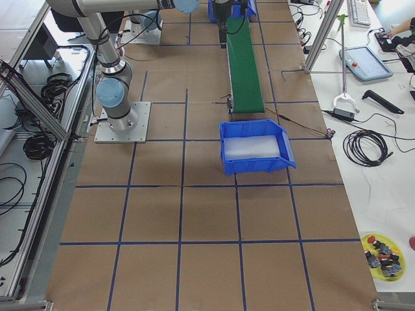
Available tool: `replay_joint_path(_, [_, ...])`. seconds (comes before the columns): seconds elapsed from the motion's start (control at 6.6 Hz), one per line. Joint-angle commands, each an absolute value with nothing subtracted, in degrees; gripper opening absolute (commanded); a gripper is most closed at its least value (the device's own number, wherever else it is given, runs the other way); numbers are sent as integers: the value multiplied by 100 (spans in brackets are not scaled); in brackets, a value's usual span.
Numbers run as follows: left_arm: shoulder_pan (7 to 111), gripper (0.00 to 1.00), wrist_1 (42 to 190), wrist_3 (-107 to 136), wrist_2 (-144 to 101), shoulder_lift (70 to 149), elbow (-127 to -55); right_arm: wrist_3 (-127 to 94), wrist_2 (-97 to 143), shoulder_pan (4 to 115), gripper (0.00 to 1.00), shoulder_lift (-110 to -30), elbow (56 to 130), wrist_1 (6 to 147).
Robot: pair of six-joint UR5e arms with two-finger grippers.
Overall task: Transport two buttons from left to right
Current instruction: 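Close the left gripper on the yellow-capped button and lift it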
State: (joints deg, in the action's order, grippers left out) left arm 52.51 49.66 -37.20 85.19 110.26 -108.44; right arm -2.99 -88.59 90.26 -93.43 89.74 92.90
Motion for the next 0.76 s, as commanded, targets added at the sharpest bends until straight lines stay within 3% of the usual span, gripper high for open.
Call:
replay_joint_path(0.0, [5238, 99, 4677, -3779, 8473, 11127, -11029, -299, -8859, 9026, 100, -9343, 8974, 9290])
replay_joint_path(0.45, [5273, 96, 4606, -3736, 8464, 11136, -11092, -299, -8859, 9026, 100, -9343, 8974, 9290])
replay_joint_path(0.61, [5273, 60, 4605, -3727, 8473, 11101, -11083, -308, -8859, 9026, 100, -9343, 8974, 9290])
